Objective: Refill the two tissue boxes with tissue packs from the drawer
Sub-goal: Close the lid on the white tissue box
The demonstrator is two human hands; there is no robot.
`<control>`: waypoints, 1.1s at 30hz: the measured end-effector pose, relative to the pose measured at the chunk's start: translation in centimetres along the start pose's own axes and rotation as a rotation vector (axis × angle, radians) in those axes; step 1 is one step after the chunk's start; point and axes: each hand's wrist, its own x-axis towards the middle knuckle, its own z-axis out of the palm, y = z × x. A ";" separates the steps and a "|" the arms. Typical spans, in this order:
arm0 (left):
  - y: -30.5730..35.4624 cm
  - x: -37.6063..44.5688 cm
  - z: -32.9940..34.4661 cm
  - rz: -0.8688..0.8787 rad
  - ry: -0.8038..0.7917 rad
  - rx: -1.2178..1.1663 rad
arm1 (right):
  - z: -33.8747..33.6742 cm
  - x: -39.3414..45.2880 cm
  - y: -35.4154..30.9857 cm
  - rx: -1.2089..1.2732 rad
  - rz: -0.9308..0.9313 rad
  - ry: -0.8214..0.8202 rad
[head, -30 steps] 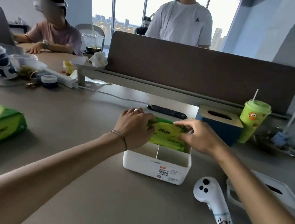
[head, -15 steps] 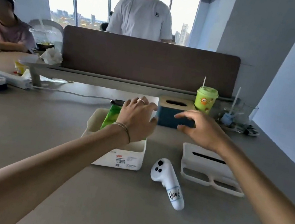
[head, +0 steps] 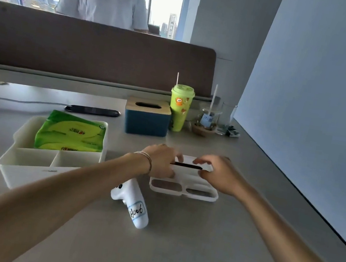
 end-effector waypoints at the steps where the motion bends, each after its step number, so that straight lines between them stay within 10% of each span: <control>1: 0.0 0.2 0.2 -0.004 -0.009 0.001 | 0.1 0.0 0.0 0.004 0.004 0.003; 16: -0.2 -1.4 -3.2 0.105 0.198 -0.021 | -0.8 0.3 -3.1 -0.067 -0.137 0.095; 33: -15.5 -16.9 -12.4 -0.064 0.314 0.133 | 3.8 6.8 -22.7 -0.003 -0.519 0.165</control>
